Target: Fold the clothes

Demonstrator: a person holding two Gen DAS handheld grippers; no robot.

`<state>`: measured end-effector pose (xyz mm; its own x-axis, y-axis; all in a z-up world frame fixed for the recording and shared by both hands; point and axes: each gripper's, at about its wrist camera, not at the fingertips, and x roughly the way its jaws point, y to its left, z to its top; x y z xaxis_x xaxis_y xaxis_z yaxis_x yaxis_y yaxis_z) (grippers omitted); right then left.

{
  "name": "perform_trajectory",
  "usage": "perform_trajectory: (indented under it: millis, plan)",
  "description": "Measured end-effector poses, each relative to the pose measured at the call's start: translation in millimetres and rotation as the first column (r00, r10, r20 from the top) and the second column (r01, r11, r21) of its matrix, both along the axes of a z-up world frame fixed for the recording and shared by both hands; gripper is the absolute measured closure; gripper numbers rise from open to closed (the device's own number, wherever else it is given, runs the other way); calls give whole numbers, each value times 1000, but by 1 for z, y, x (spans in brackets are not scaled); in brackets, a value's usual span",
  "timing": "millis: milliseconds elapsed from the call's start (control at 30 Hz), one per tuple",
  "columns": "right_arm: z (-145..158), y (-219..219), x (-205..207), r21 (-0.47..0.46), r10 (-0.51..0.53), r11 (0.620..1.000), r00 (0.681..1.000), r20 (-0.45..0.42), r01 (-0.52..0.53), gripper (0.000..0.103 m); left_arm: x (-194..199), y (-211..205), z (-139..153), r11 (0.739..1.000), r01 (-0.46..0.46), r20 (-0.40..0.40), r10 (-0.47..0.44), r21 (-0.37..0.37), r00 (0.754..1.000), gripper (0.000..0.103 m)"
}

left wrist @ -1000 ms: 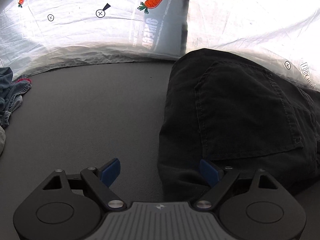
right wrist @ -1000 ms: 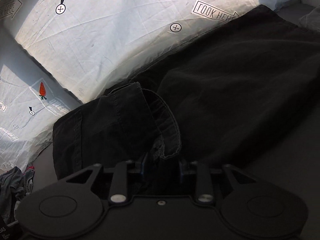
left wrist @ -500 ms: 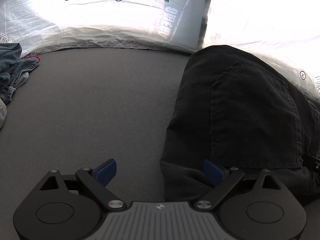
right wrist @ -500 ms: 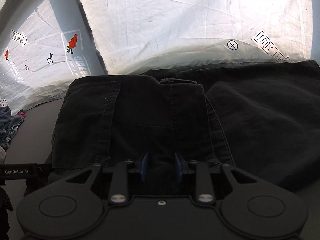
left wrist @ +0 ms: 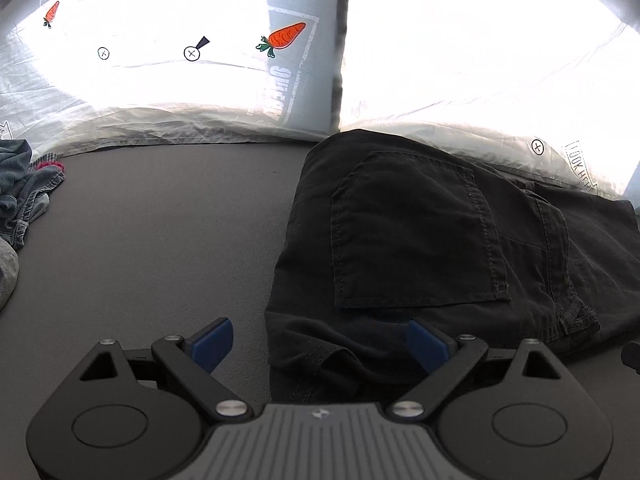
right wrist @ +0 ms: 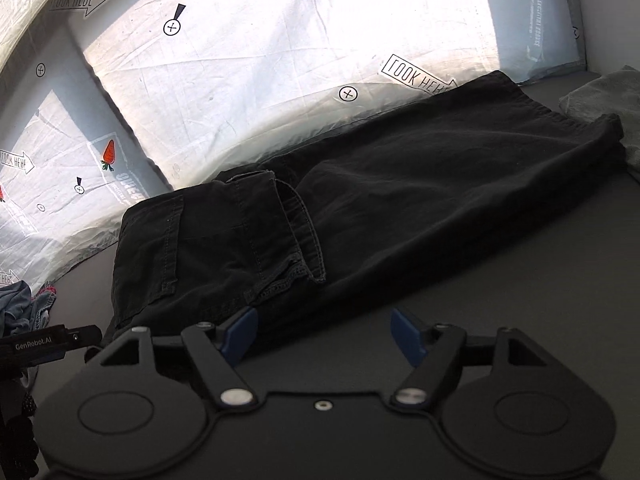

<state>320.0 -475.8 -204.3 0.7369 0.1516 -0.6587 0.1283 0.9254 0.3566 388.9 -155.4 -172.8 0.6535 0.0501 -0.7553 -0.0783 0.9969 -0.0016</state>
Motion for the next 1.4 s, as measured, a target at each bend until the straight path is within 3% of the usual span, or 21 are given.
perform_trajectory:
  millis: [200, 333, 533, 700, 800, 833, 900, 1100, 1133, 1300, 1367, 1400]
  plan:
    - [1, -48, -37, -17, -130, 991, 991, -43, 129, 3, -15, -43, -5, 998, 66, -76, -66, -6, 995, 9]
    - [2, -86, -43, -1, -192, 981, 980, -48, 192, 1, -12, -73, -7, 993, 116, -76, -116, -5, 990, 9]
    - [-8, -140, -16, 7, -302, 953, 953, -41, 302, 1, 25, -105, 2, 990, 137, -23, -136, 37, 990, 9]
    - [-20, -187, 22, 65, -379, 923, 925, -23, 380, 1, 74, -112, -4, 993, 76, -29, -74, 93, 997, 9]
    - [-29, -216, 41, 118, -479, 872, 878, 4, 476, 1, 101, -113, -16, 987, 39, -49, -31, 157, 998, 9]
    - [-32, -224, 47, 136, -512, 852, 859, 14, 506, 1, 109, -114, -21, 983, 36, -70, -24, 182, 997, 6]
    - [-37, -237, 58, 198, -515, 843, 857, 25, 501, 2, 121, -117, -30, 973, 31, -103, -8, 227, 995, 0]
    - [-46, -250, 85, 240, -539, 820, 842, 18, 520, 15, 136, -120, -48, 964, -11, -156, 54, 264, 986, 0]
    - [-46, -252, 87, 260, -565, 797, 825, 5, 545, 21, 139, -120, -50, 965, -16, -167, 62, 262, 984, 0]
    - [-51, -260, 90, 388, -670, 667, 740, -61, 636, 24, 151, -109, -53, 978, -9, -236, 59, 207, 970, 0]
    - [-57, -267, 88, 474, -685, 608, 723, -90, 636, 54, 152, -105, -54, 983, -6, -243, 51, 186, 969, 0]
    - [-62, -270, 86, 523, -686, 577, 720, -108, 628, 61, 151, -104, -55, 984, -3, -243, 47, 179, 969, 0]
